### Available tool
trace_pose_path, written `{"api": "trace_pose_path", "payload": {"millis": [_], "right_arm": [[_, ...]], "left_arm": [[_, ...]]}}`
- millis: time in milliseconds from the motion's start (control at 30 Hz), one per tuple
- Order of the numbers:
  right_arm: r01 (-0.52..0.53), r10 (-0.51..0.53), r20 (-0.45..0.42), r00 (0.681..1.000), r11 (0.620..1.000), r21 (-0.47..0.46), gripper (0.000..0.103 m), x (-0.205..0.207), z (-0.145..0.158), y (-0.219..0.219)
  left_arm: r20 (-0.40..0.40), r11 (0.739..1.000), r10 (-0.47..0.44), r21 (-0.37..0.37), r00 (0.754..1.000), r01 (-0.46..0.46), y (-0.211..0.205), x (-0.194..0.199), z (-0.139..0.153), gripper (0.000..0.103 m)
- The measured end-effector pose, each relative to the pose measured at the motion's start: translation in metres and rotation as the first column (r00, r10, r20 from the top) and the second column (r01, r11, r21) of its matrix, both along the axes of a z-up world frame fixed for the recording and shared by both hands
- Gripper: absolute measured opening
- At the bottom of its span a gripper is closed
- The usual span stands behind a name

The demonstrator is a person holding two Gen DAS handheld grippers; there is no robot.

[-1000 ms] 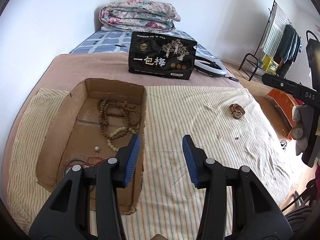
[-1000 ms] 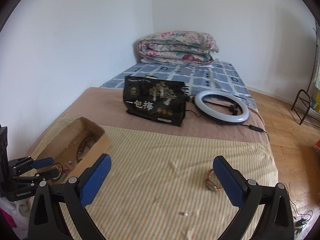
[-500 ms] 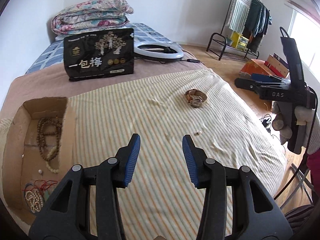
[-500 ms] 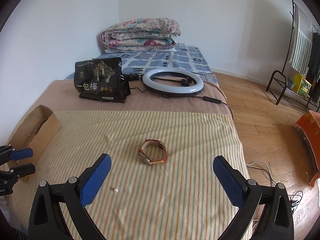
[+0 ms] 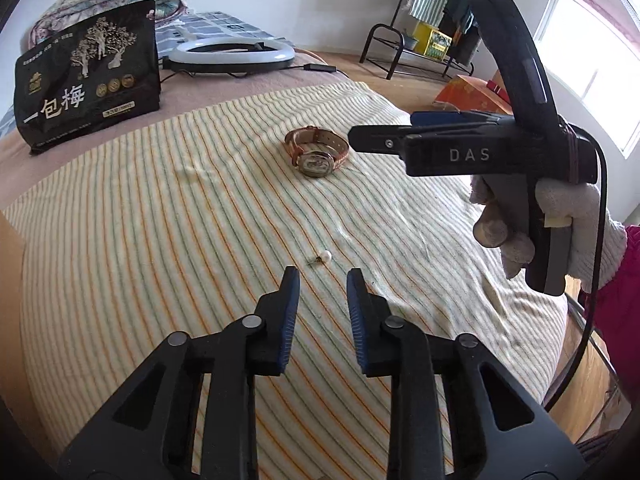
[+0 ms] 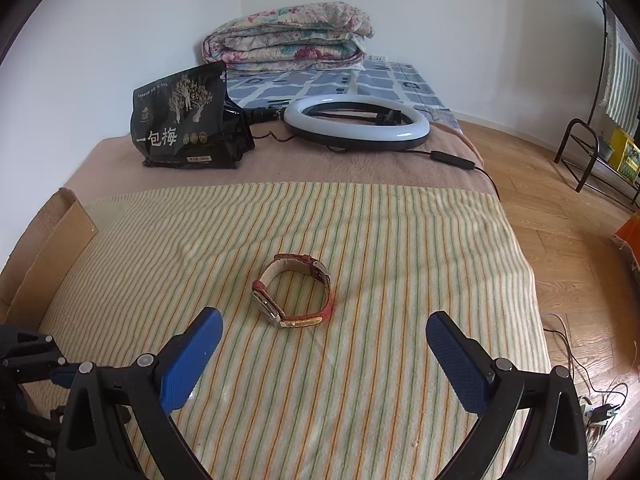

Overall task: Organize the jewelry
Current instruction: 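Grasp the red-strap watch with the right gripper while the left gripper grasps the pearl earring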

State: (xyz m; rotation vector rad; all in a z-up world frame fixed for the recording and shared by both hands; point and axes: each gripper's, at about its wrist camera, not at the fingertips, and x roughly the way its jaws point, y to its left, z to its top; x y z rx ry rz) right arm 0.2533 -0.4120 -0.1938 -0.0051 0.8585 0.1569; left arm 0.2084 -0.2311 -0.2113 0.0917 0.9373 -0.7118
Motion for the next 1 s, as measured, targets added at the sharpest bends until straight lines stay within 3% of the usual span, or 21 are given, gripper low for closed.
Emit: {"api": "trace_pose_path", "payload": {"millis": [167,300,633,733,833,900,967,1000], "right_arm": [[-0.019,0.019,-0.009,1.000,1.000,0.004,0.102,0.013,-0.014,0.003],[-0.031,0.031,-0.012,0.999,1.000,-0.002,0.102,0.020,-0.021,0.006],[-0.049,0.049,-0.027,0.998,0.999,-0.015,0.099,0.035,-0.032,0.019],[-0.059,0.058,-0.042,0.997,0.998,-0.036,0.093,0.038,-0.036,0.023],[-0.062,0.058,-0.073,0.996,0.997,-0.047,0.079,0.042,-0.042,0.025],[-0.070,0.066,-0.084,0.994,0.997,-0.044,0.075,0.043,-0.044,0.026],[-0.078,0.075,-0.077,0.994,0.996,-0.037,0.060,0.042,-0.043,0.027],[-0.079,0.077,-0.077,0.994,0.996,-0.033,0.061,0.041,-0.042,0.027]], "left_arm": [[-0.025,1.000,-0.004,-0.007,1.000,0.004,-0.014,0.009,-0.015,0.022],[-0.001,1.000,-0.001,0.018,1.000,0.001,-0.024,0.012,-0.020,0.022],[0.008,0.998,0.005,0.068,1.000,-0.005,-0.031,0.014,-0.029,0.007],[0.012,0.998,0.012,0.069,1.000,-0.013,-0.032,0.015,-0.030,0.005],[0.009,0.998,0.022,0.066,1.000,-0.022,-0.031,0.016,-0.030,0.003],[0.005,0.998,0.027,0.063,1.000,-0.027,-0.029,0.017,-0.030,0.002],[0.002,0.998,0.030,0.059,1.000,-0.030,-0.028,0.018,-0.029,0.002],[0.001,0.998,0.032,0.056,0.999,-0.032,-0.027,0.018,-0.029,0.002]]}}
